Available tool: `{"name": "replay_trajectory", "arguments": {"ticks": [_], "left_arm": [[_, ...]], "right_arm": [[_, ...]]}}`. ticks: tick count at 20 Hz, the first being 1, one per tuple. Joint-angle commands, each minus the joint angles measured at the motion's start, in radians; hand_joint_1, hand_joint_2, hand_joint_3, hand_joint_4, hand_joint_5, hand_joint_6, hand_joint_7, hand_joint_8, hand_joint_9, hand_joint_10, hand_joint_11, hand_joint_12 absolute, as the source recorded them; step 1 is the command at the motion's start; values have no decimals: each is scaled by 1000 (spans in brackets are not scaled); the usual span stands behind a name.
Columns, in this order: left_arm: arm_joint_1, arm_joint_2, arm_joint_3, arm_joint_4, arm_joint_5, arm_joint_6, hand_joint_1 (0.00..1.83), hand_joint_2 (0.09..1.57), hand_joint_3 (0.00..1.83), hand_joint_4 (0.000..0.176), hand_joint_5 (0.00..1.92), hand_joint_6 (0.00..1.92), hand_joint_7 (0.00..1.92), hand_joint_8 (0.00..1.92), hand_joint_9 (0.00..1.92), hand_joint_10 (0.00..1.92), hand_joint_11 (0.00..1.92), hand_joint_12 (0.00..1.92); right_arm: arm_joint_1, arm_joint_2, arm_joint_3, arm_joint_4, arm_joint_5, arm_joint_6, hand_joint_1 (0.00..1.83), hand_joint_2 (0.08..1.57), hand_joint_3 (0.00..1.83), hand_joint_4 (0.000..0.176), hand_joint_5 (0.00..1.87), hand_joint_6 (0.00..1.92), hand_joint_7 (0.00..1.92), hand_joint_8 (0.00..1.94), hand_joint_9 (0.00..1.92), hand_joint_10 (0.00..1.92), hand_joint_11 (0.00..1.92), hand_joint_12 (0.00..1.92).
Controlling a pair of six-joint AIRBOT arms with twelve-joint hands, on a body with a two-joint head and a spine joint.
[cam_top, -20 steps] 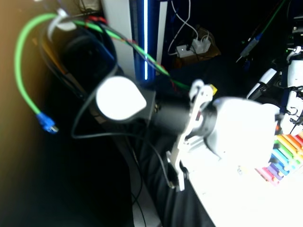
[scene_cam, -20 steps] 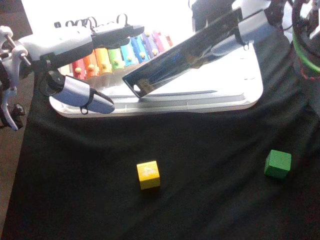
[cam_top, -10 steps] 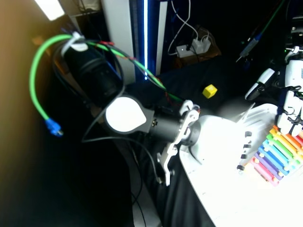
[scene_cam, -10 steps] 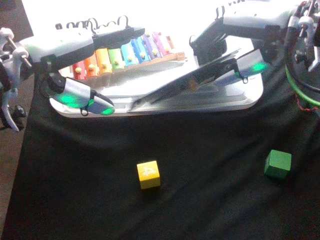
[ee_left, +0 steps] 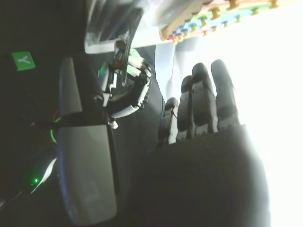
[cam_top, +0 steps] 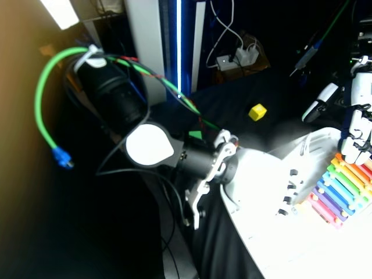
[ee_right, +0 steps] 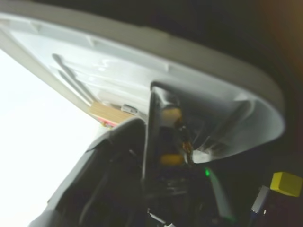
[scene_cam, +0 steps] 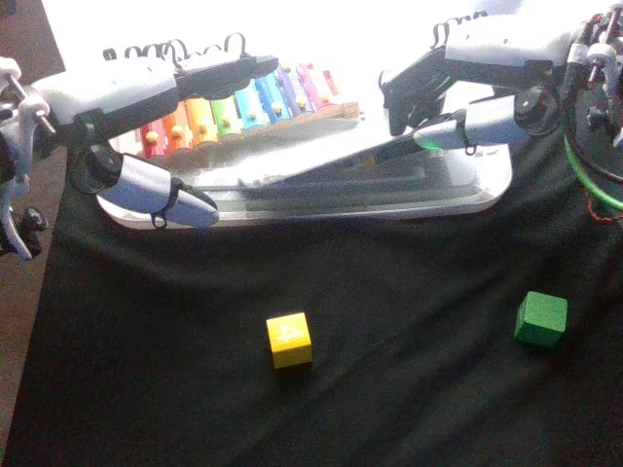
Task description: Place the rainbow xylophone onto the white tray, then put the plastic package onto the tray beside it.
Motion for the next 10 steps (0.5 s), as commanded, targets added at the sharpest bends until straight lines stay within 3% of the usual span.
{"name": "replay_trajectory", "arguments": {"ticks": [1,2,3,4,5,6,7,8,9,10], "left_arm": [[-9,6,-2,-28,-106,8,1124,917,0,169,0,0,211,1,278,1,0,489],[-9,6,-2,-28,-106,8,1110,915,0,172,0,0,207,0,274,0,0,481],[-9,6,-2,-28,-106,8,1113,919,1,163,0,0,190,0,267,0,0,464],[-9,6,-3,-28,-106,8,1116,920,1,168,0,0,183,1,265,0,0,415],[-8,6,-3,-28,-106,8,1116,922,1,174,0,0,182,2,260,0,0,405],[-7,6,-3,-28,-106,8,1104,930,2,176,0,0,196,5,250,5,0,326],[-6,6,-3,-29,-106,8,1114,925,0,175,0,0,199,5,253,6,0,324],[-6,6,-4,-29,-106,8,1124,929,1,176,0,0,168,0,246,3,0,326],[-5,6,-4,-29,-106,8,1124,929,1,176,0,0,168,0,246,3,0,326],[-4,6,-4,-30,-106,8,1113,927,0,159,0,0,165,1,257,6,0,389]], "right_arm": [[8,1,6,49,50,-1,1309,1232,6,0,734,1266,685,1271,803,1453,674,1346],[8,1,11,50,49,-1,1439,1199,0,0,742,1178,693,1199,788,1369,792,1647],[8,2,12,50,49,0,1362,1244,1,0,676,1284,700,587,663,1492,564,1434],[8,4,12,50,49,1,1350,1183,0,0,755,1155,799,1034,890,1351,721,1415],[8,6,12,52,50,2,1351,1162,0,0,760,1174,836,1089,968,1247,733,1229],[8,7,11,52,50,2,1480,1097,5,0,764,182,871,1010,989,1169,645,1017],[8,9,9,52,50,3,1363,1050,0,0,701,48,714,381,843,507,506,910],[8,11,6,52,50,3,1202,1036,0,0,558,9,628,106,704,181,356,835],[8,16,0,52,50,3,1202,1036,0,0,558,9,628,106,704,181,356,835],[8,20,-5,52,51,3,1085,1020,0,12,446,1,543,21,612,77,299,808]]}}
